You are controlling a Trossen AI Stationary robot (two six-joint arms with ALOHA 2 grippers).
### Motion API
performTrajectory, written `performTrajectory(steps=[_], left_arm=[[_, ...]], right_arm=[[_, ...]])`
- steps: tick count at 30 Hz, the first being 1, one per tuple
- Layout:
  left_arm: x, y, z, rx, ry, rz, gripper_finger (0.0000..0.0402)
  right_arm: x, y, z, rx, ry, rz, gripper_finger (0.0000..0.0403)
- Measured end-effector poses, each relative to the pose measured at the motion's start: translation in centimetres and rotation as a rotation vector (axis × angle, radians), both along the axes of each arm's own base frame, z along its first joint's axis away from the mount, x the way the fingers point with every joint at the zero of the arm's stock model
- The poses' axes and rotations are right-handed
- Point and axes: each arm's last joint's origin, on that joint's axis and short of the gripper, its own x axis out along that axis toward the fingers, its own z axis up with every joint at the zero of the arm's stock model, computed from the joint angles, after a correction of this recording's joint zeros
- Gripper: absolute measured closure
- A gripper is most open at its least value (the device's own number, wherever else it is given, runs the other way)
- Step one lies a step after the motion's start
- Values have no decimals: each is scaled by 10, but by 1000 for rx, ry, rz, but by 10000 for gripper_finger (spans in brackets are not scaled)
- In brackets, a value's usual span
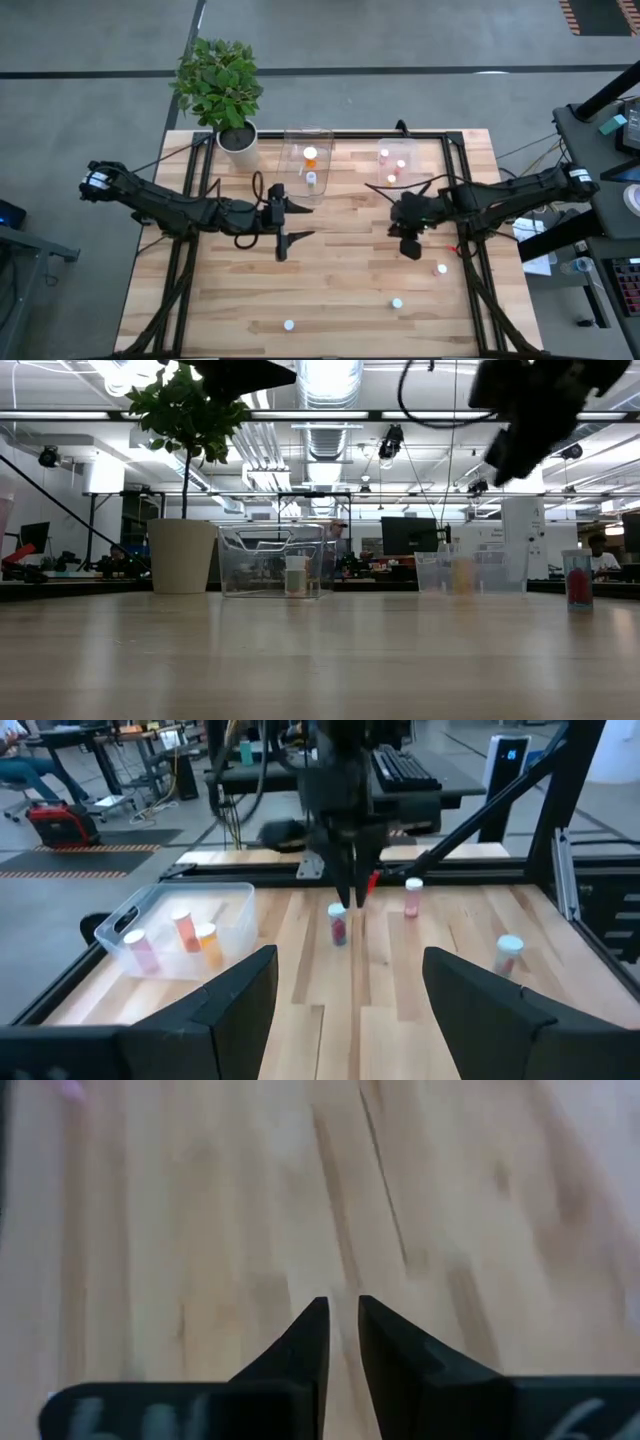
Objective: Pick and place medicine bottles into bin by pill shape (circle, oval)
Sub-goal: Put the blue capsule pill bottle into the left transparent bin
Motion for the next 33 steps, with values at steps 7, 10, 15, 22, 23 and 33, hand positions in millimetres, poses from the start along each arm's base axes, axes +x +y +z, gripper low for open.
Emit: performTrajectory(steps=[7, 10, 15, 22, 23, 33], left_arm=[[0, 1, 4, -7, -34, 4, 168], [0, 1, 5, -6, -44, 4, 169], [0, 1, 5, -1, -44, 5, 168], [0, 1, 6, 23, -46, 1, 168], [0, 1, 6, 24, -46, 1, 168], [0, 1, 6, 45, -43, -2, 168]], right_arm=[[-22, 1, -11, 115, 288, -243, 360], [-27, 0, -13, 139, 347, -324, 360], [-35, -1, -15, 170, 435, -450, 360], [-41, -3, -17, 143, 483, -546, 360], [-40, -3, -17, 143, 482, -546, 360], [-39, -5, -16, 101, 451, -551, 279]])
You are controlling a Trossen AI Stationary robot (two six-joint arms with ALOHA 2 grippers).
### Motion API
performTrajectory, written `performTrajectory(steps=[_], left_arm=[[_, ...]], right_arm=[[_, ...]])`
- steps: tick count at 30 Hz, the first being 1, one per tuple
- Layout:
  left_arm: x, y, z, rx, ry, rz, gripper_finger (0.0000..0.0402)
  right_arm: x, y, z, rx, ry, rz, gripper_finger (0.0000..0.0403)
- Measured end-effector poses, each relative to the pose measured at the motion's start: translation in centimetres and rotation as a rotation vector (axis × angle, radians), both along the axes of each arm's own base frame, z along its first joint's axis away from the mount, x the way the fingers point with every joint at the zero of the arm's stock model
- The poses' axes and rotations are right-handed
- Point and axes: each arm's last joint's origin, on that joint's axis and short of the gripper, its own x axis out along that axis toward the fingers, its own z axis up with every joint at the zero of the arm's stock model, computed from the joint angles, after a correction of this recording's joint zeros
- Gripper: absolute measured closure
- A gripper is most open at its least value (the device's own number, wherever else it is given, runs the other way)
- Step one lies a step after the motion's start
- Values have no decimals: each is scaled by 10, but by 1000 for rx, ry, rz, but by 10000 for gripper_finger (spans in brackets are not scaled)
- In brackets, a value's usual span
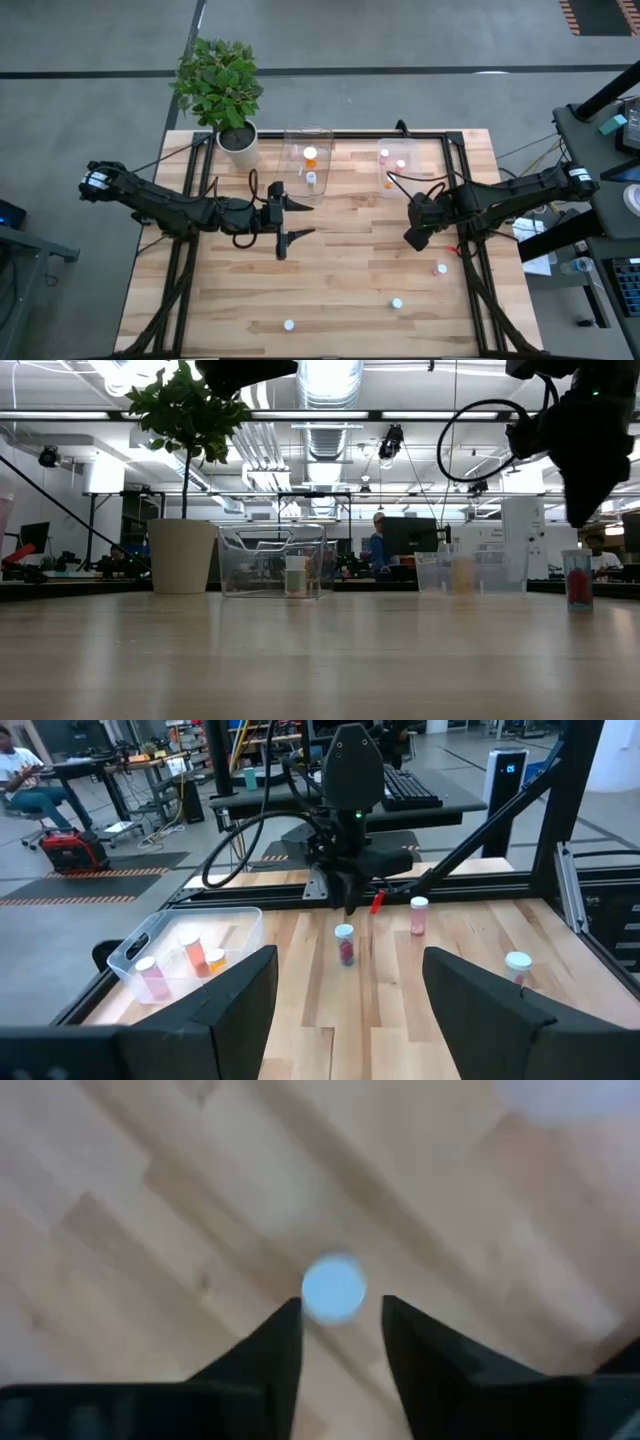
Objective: Pick and place medicine bottles into bin by pill shape (circle, oval)
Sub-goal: Put the blue capsule pill bottle into the left transparent bin
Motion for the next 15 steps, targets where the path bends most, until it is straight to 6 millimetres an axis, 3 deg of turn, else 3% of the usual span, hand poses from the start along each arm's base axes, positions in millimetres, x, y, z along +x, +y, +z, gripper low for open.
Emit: performTrajectory(steps=[8, 15], left_arm=[[0, 0, -1, 6, 4, 0, 168], [0, 0, -2, 7, 10, 0, 168]], right_arm=[[4, -1, -3, -62, 3, -25, 170], [16, 1, -22, -78, 122, -22, 141]])
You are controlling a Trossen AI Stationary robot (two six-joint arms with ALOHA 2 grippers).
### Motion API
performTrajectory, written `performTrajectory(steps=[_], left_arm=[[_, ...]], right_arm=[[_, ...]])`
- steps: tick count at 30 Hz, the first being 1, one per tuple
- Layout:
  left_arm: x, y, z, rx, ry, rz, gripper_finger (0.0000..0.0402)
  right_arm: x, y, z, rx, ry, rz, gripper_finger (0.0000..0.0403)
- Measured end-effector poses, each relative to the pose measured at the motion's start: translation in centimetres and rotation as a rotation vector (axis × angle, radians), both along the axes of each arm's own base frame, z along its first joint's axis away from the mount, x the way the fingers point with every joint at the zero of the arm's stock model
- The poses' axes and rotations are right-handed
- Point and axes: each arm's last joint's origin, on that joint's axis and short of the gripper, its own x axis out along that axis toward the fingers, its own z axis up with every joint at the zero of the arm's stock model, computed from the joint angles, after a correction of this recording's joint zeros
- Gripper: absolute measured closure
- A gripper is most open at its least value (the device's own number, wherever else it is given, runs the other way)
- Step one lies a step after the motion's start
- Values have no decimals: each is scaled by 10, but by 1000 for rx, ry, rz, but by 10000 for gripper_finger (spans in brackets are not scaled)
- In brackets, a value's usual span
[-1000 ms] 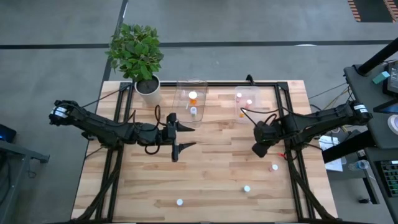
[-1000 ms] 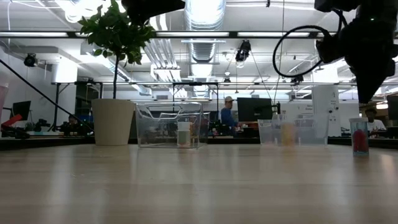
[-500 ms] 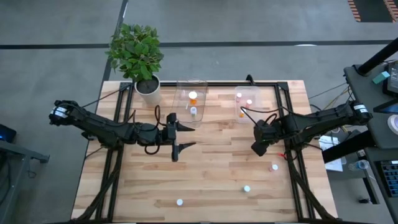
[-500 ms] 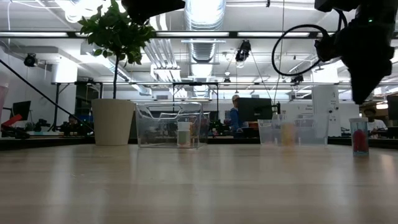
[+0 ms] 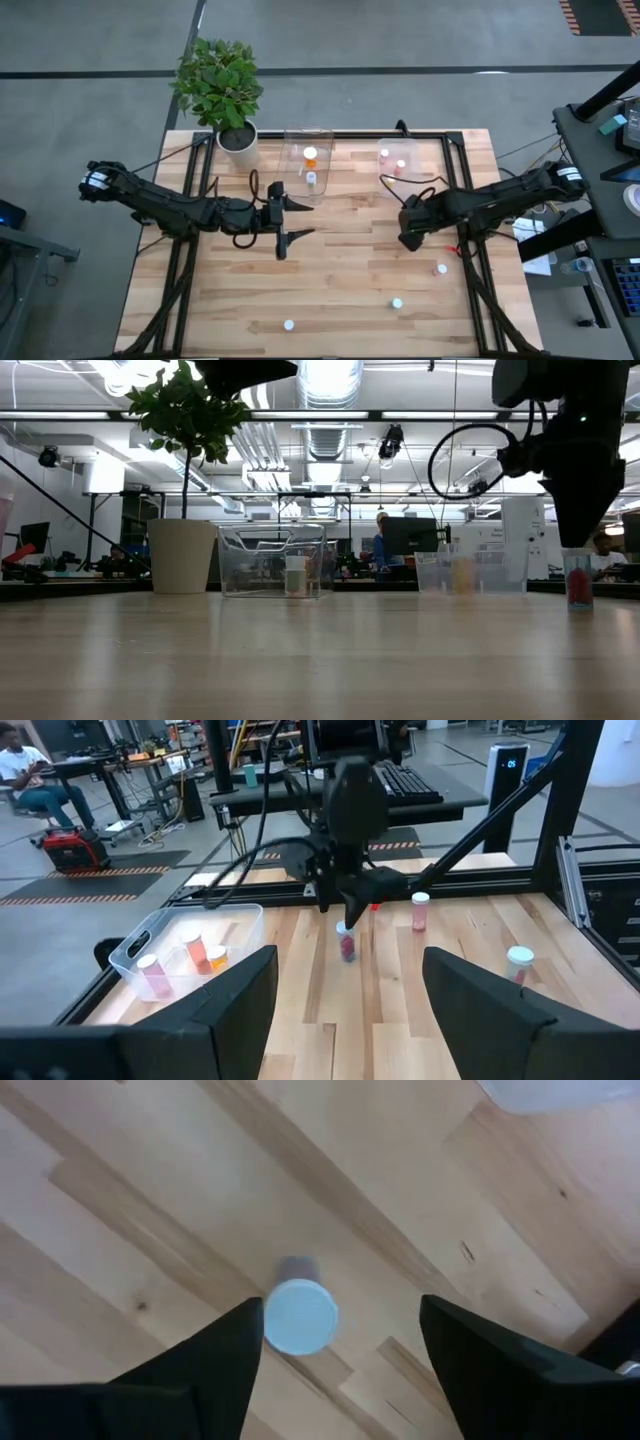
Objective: Pick and place medicine bottles into bin by pill shape (circle, oval)
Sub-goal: Put the blue capsule pill bottle into the left transparent bin
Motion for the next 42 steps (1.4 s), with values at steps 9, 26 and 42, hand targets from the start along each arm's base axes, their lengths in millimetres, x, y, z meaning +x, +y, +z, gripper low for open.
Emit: performTrajectory(steps=[9, 26, 42], left_arm=[[0, 0, 0, 1, 2, 0, 169], [0, 0, -1, 1, 3, 0, 168], [12, -1, -16, 3, 54, 9, 168]], right_arm=[[10, 2, -18, 10, 101, 32, 168], [15, 3, -20, 21, 70, 42, 293], [44, 4, 16, -72, -140, 184, 296]])
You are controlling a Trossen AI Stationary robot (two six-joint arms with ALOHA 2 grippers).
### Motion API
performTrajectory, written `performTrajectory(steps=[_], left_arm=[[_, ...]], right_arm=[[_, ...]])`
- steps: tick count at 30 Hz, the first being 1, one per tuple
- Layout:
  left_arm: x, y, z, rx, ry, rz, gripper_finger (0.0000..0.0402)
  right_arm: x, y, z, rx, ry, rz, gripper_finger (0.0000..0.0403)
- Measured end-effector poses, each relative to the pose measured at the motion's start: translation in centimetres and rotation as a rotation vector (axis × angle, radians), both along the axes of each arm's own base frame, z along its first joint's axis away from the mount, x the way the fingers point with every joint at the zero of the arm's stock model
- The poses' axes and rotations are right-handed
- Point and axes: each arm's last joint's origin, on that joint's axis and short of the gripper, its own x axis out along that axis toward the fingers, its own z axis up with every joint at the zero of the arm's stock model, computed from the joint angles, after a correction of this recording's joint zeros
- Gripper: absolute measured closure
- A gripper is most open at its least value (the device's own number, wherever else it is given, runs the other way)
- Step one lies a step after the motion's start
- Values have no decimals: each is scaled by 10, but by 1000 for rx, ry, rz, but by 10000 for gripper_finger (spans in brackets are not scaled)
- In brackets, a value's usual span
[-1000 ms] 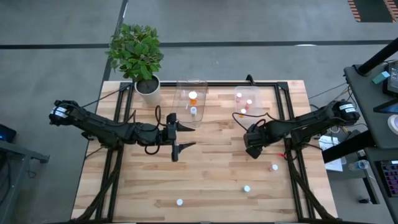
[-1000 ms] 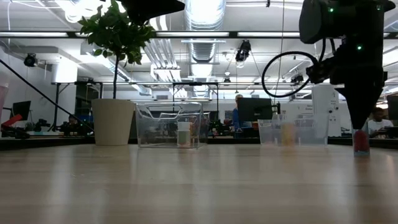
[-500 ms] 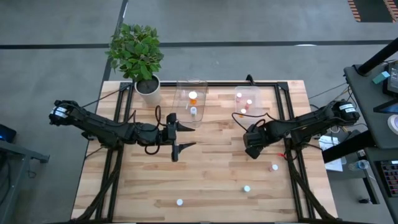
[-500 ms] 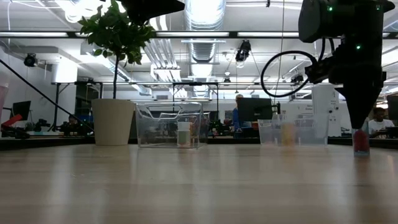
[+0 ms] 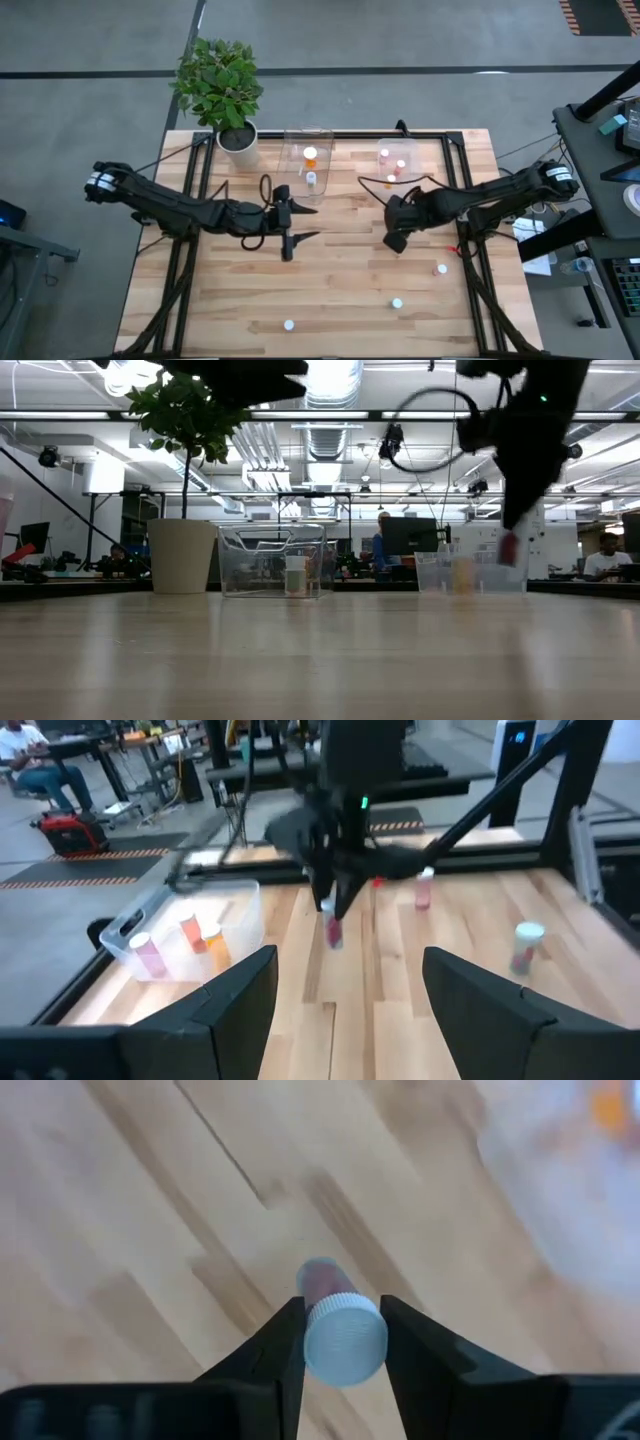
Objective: Pick and place medicine bottles into bin by pill shape (circle, oval)
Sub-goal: Put the blue capsule pill bottle into the left transparent bin
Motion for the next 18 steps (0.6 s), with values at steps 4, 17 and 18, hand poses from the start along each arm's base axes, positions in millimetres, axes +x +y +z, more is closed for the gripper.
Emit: performTrajectory(steps=[4, 17, 18], left_arm=[[10, 2, -7, 0, 6, 16, 169], [31, 8, -26, -44, 44, 47, 169], [32, 8, -28, -44, 45, 46, 169]], right_arm=[[17, -1, 18, -35, -147, 91, 296], [61, -4, 54, -188, -505, 350, 297], [65, -4, 56, -200, -506, 367, 297]])
